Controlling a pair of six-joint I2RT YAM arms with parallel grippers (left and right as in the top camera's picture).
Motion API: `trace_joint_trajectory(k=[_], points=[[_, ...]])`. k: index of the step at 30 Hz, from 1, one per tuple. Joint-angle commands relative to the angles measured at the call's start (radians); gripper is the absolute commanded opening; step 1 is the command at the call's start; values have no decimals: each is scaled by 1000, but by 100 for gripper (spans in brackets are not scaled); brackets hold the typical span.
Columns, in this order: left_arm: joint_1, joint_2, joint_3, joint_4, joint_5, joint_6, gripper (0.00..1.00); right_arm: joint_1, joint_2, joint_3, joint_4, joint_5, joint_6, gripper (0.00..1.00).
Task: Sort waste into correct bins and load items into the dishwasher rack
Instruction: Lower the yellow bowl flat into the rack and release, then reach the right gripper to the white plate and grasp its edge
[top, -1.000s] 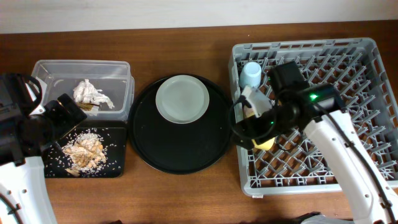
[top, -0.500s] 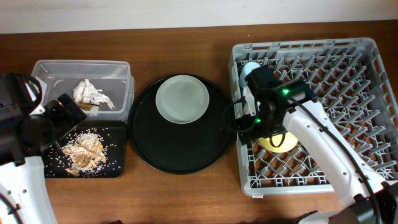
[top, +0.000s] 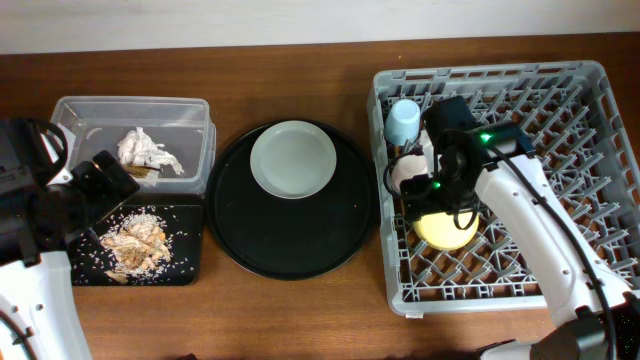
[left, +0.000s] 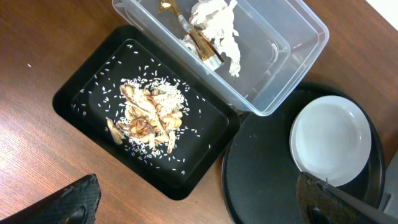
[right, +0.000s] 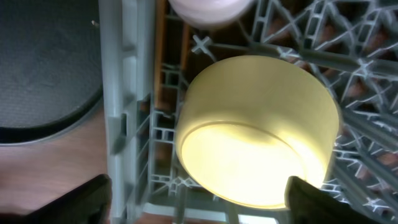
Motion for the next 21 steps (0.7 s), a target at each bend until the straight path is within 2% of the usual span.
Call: trace_joint_trajectory(k=[1, 4, 6, 8, 9, 10, 12, 17, 19, 20, 21], points=[[2, 2, 9, 2, 1, -9, 99, 6, -3, -6, 74, -246, -53, 98], [2, 2, 9, 2, 1, -9, 99, 7, -3, -6, 197, -529, -18, 98], [2, 2, 9, 2, 1, -9, 99, 16, -3, -6, 285, -575, 34, 95], [2, 2, 9, 2, 1, -9, 99, 62, 1, -6, 408, -482, 112, 52], [2, 2, 9, 2, 1, -9, 99, 80, 5, -6, 440, -435, 140, 37], [2, 2, 9, 2, 1, -9, 99, 117, 13, -6, 490, -349, 194, 30], [2, 2, 9, 2, 1, -9, 99, 220, 53, -6, 618, -184, 232, 27], [2, 2, 9, 2, 1, -9, 99, 409, 248, -6, 875, 257, 223, 28], [2, 2, 9, 2, 1, -9, 99, 426, 330, -6, 953, 363, 178, 37], [2, 2, 9, 2, 1, -9, 99, 423, 400, -6, 1004, 420, 174, 45], [2, 2, 9, 2, 1, -9, 99, 417, 431, -6, 1027, 446, 175, 45]])
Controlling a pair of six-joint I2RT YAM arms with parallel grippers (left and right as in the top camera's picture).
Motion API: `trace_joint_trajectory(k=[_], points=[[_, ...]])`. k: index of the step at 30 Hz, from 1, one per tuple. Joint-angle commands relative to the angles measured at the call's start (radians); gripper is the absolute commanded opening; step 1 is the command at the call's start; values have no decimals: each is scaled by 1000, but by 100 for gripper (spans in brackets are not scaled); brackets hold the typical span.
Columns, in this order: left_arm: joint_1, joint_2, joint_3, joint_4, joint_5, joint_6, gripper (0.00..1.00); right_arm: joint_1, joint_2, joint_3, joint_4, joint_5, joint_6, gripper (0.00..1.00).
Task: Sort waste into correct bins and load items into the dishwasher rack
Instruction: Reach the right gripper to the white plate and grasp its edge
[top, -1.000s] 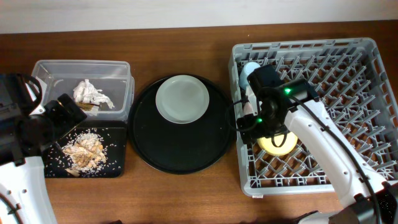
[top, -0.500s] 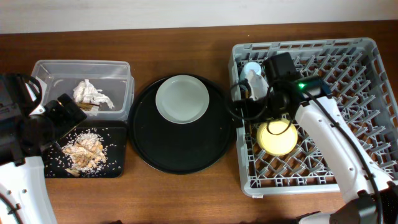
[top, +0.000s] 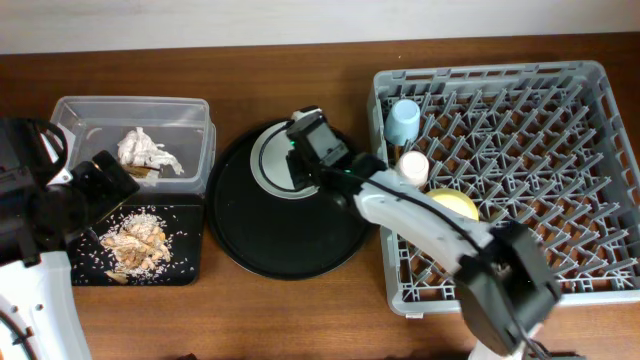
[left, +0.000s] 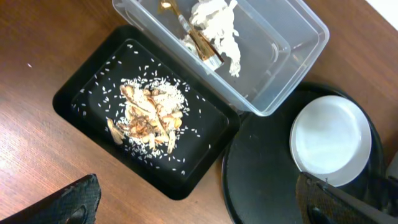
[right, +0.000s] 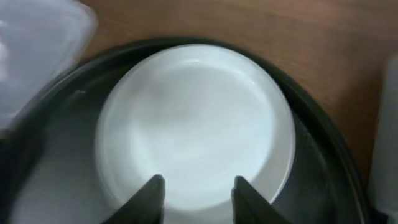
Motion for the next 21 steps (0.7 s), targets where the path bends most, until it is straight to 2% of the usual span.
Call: trace_joint_trajectory(k=[1, 7, 11, 16, 19, 21], points=[[2, 2, 9, 0, 1, -9, 99, -18, 125, 6, 69, 208, -15, 46], [2, 2, 9, 0, 1, -9, 99, -53, 194, 6, 108, 188, -13, 53], [2, 2, 9, 0, 1, -9, 99, -53, 194, 6, 80, -101, -5, 57], [2, 2, 9, 0, 1, -9, 99, -53, 194, 6, -128, -227, 125, 57], [2, 2, 9, 0, 1, -9, 99, -48, 194, 6, -215, -366, 124, 57], [2, 2, 9, 0, 1, -9, 99, -29, 193, 6, -272, -381, 117, 57]])
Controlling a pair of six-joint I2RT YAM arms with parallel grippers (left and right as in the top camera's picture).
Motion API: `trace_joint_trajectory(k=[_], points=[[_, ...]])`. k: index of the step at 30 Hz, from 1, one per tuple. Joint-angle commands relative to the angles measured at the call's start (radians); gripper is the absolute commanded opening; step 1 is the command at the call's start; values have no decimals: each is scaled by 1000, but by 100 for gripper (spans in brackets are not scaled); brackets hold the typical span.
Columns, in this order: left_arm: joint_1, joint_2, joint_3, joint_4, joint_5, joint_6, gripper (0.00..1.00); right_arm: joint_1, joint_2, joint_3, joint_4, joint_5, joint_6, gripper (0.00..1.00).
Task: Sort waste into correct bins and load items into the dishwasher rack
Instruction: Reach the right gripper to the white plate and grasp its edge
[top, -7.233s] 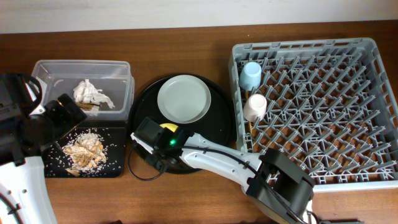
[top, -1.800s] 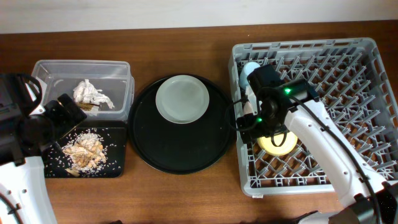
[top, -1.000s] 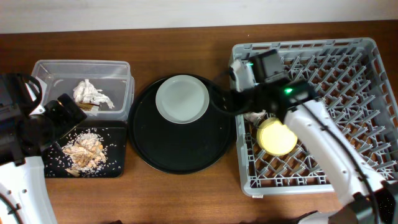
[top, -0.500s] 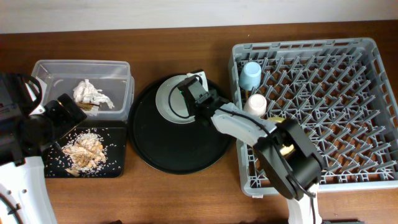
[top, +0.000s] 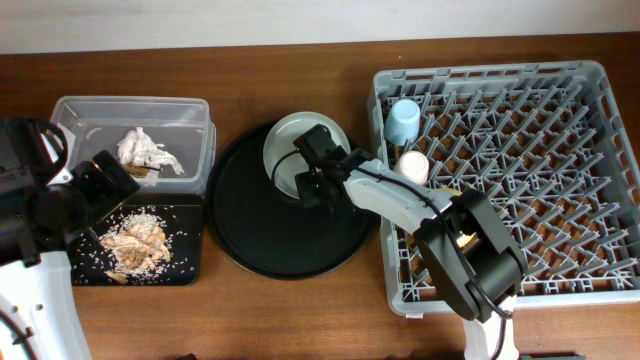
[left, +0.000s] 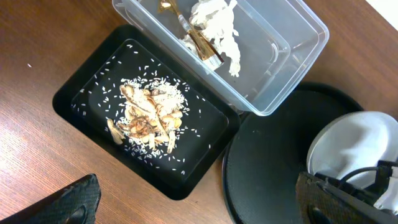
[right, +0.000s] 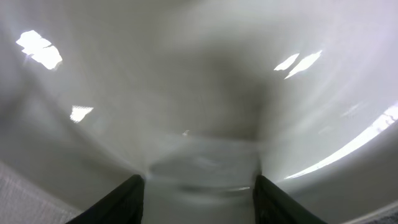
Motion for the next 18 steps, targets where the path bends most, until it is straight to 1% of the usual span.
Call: trace_joint_trajectory(k=[1, 3, 5, 8, 11, 15, 18], points=[[2, 2, 9, 2, 1, -9, 99, 40, 21, -24, -78, -117, -13, 57], [2, 2, 9, 2, 1, -9, 99, 77, 12, -23, -75, -125, -102, 57], [2, 2, 9, 2, 1, -9, 99, 99, -3, -11, -75, -142, -144, 58], [2, 2, 9, 2, 1, -9, 99, 120, -39, 20, -97, -219, -234, 58], [2, 2, 9, 2, 1, -9, 99, 121, -101, 40, -114, -206, -249, 58], [2, 2, 9, 2, 1, -9, 99, 87, -212, 66, -109, -35, -249, 59], [2, 2, 9, 2, 1, -9, 99, 47, -211, 65, -95, 67, -249, 58]])
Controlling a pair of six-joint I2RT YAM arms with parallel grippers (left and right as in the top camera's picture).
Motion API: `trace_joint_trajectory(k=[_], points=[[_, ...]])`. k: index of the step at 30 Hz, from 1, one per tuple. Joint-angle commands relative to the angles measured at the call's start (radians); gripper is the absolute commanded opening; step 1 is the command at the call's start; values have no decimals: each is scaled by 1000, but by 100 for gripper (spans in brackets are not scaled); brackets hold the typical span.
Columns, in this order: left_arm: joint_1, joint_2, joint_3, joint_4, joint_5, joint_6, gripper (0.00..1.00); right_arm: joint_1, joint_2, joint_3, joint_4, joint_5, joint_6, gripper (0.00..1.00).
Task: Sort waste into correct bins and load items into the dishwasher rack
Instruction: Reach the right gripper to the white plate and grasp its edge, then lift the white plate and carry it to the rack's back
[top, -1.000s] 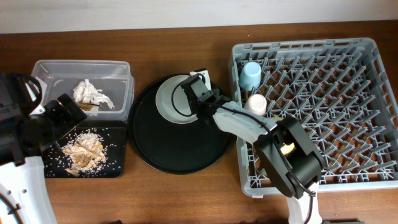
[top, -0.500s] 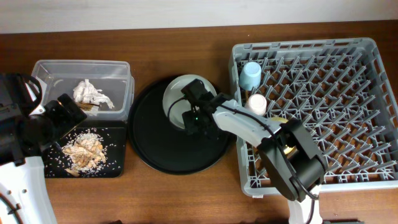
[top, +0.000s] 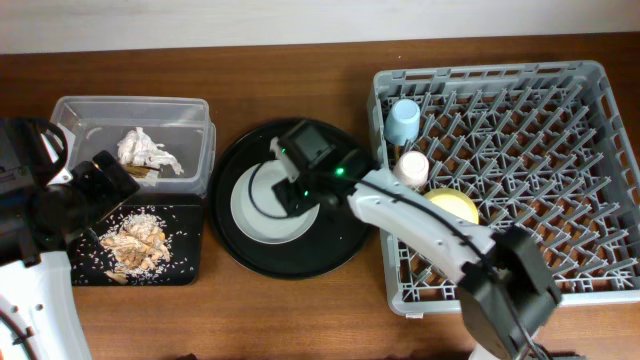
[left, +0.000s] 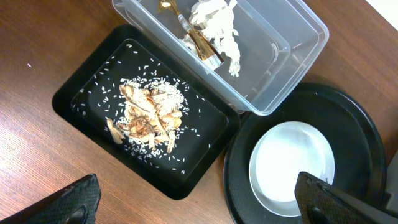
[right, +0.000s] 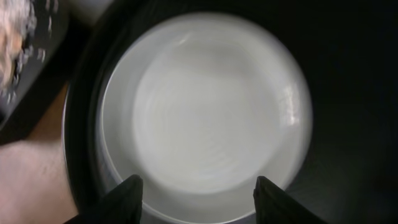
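Note:
A white plate lies flat on the left front part of the round black tray. My right gripper hovers just over the plate's right side. In the right wrist view the plate is blurred and fills the frame, and the right gripper is open with its fingers spread over the near rim. My left gripper is open above the bare wood at the left, holding nothing. The plate also shows in the left wrist view. The grey dishwasher rack stands at the right.
In the rack's left part are a blue cup, a white cup and a yellow bowl. A clear bin holds a crumpled tissue and a gold wrapper. In front of it, a black rectangular tray holds rice and food scraps.
The plate was at the round tray's back edge with my right gripper pressed close to it. Now it lies at the tray's left front, and the gripper stands higher over it.
My right gripper was first over the yellow bowl in the rack, with the plate at the tray's back middle. Then it was above the plate, then close against it at the tray's back. Now the plate lies further front and left. The left arm stayed still.

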Motion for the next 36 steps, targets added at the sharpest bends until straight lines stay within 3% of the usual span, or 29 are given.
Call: trace_joint_trajectory(k=[1, 8, 15, 24, 26, 28, 30, 33, 36], points=[[2, 2, 9, 2, 1, -9, 99, -40, 15, 14, 3, 119, -7, 58], [2, 2, 9, 2, 1, -9, 99, -43, 199, 14, 20, 175, -7, 52], [2, 2, 9, 2, 1, -9, 99, -42, 217, 6, 22, 147, -6, 34], [2, 2, 9, 2, 1, -9, 99, -42, 277, 2, 45, 126, -6, 32], [2, 2, 9, 2, 1, -9, 99, -42, 278, 3, 45, 126, -6, 27], [2, 2, 9, 2, 1, -9, 99, -42, 278, 3, 45, 126, -7, 6], [2, 2, 9, 2, 1, -9, 99, -46, 271, 10, 60, 131, -8, 4], [2, 2, 9, 2, 1, -9, 99, -71, 188, 139, -39, 234, -28, 4], [2, 2, 9, 2, 1, -9, 99, -82, 43, 346, -229, 561, -31, 4]])
